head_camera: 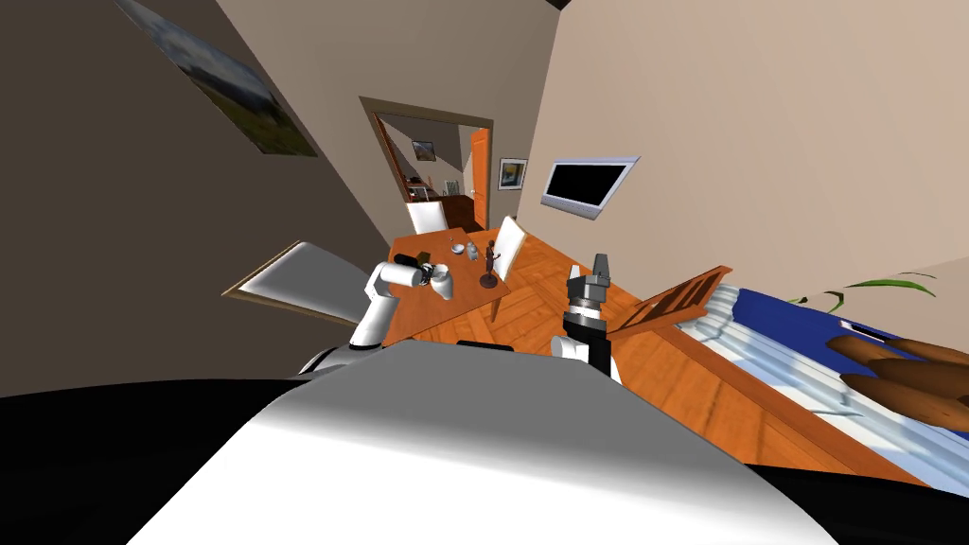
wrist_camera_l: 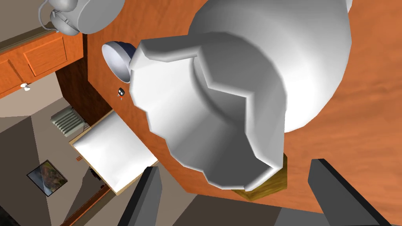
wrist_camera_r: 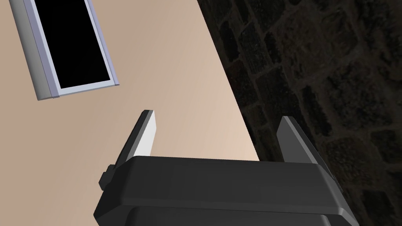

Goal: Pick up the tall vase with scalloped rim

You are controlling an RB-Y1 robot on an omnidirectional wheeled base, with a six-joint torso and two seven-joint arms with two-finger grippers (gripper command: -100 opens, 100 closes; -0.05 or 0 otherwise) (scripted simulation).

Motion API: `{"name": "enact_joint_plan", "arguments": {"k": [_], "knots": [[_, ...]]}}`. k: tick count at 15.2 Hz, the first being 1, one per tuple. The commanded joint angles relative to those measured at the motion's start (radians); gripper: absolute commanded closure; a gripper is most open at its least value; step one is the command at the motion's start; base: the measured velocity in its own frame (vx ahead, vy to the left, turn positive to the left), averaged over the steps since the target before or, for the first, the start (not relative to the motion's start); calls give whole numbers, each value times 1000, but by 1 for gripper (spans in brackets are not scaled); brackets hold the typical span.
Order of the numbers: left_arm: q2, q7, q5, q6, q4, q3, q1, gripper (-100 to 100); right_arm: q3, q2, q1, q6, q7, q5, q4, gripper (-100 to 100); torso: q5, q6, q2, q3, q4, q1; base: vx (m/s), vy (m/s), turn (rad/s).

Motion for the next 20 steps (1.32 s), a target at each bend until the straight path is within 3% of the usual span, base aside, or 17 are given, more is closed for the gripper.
{"name": "enact_joint_plan", "arguments": {"k": [1, 2, 7, 16, 20], "knots": [[3, -1, 4, 38, 5, 1, -7, -100, 0, 0, 0, 0, 0, 0, 0, 0, 0, 0, 0, 0, 0, 0, 5, 9, -28], [9, -2, 15, 67, 18, 3, -27, -100, 0, 0, 0, 0, 0, 0, 0, 0, 0, 0, 0, 0, 0, 0, 4, 8, -47], [15, -2, 25, 146, 30, 5, -46, -100, 0, 0, 0, 0, 0, 0, 0, 0, 0, 0, 0, 0, 0, 0, 6, 10, -45], [37, -5, 62, 341, 74, 12, -118, -100, 0, 0, 0, 0, 0, 0, 0, 0, 0, 0, 0, 0, 0, 0, 7, 9, -52], [42, -6, 73, 396, 86, 14, -138, -100, 0, 0, 0, 0, 0, 0, 0, 0, 0, 0, 0, 0, 0, -1, 7, 5, -42]]}}
